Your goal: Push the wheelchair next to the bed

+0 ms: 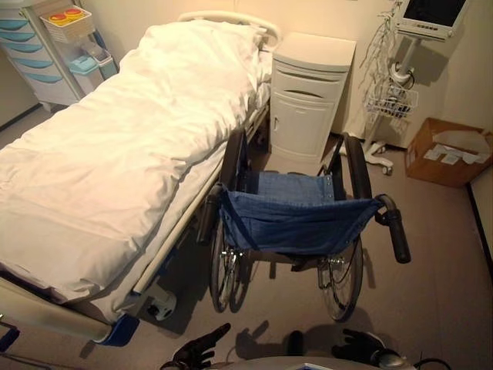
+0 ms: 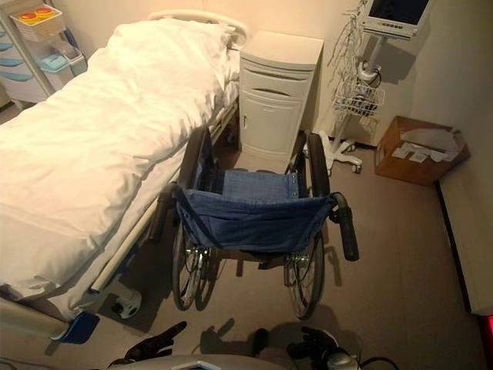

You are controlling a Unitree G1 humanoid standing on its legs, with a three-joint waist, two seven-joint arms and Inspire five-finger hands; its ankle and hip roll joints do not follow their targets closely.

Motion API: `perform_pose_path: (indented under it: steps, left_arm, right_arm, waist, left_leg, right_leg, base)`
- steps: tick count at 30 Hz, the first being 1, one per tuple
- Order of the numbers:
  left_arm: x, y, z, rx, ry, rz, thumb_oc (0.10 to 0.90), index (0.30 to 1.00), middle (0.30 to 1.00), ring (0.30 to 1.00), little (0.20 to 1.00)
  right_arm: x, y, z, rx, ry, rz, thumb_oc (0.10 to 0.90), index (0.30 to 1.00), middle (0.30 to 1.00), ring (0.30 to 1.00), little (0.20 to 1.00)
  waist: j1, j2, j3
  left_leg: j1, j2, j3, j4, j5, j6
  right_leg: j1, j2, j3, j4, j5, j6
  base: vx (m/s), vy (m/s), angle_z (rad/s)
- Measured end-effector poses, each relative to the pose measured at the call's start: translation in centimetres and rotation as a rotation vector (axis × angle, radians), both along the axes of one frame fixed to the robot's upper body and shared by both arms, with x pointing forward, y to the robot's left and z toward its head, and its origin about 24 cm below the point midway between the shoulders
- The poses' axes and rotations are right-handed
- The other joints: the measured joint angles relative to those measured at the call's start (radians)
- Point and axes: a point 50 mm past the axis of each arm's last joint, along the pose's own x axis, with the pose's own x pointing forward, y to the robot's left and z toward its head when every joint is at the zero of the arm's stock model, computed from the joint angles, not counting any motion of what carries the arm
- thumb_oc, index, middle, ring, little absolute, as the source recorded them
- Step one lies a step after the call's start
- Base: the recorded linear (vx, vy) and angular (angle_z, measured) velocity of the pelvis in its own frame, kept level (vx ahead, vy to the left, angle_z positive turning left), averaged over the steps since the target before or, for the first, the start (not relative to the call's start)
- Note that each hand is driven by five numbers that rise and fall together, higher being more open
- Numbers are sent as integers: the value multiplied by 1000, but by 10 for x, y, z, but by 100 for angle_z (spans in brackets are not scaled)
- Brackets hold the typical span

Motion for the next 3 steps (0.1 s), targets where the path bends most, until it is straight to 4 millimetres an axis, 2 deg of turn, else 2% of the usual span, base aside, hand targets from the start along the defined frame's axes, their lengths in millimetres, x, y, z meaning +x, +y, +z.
perform_pose_path:
  steps: [3]
  left_arm:
    - [2, 0, 0, 8, -1, -24, 800, 900, 900, 900, 900]
  right_arm:
    - [3, 0, 0, -1, 2, -1, 800, 900, 900, 900, 900]
  waist:
    - [0, -2, 5]
  left_leg:
    - [0, 0, -5, 0, 0, 0]
  right_leg:
    - [1, 0, -2, 0, -1, -1]
  base:
    - [0, 0, 0]
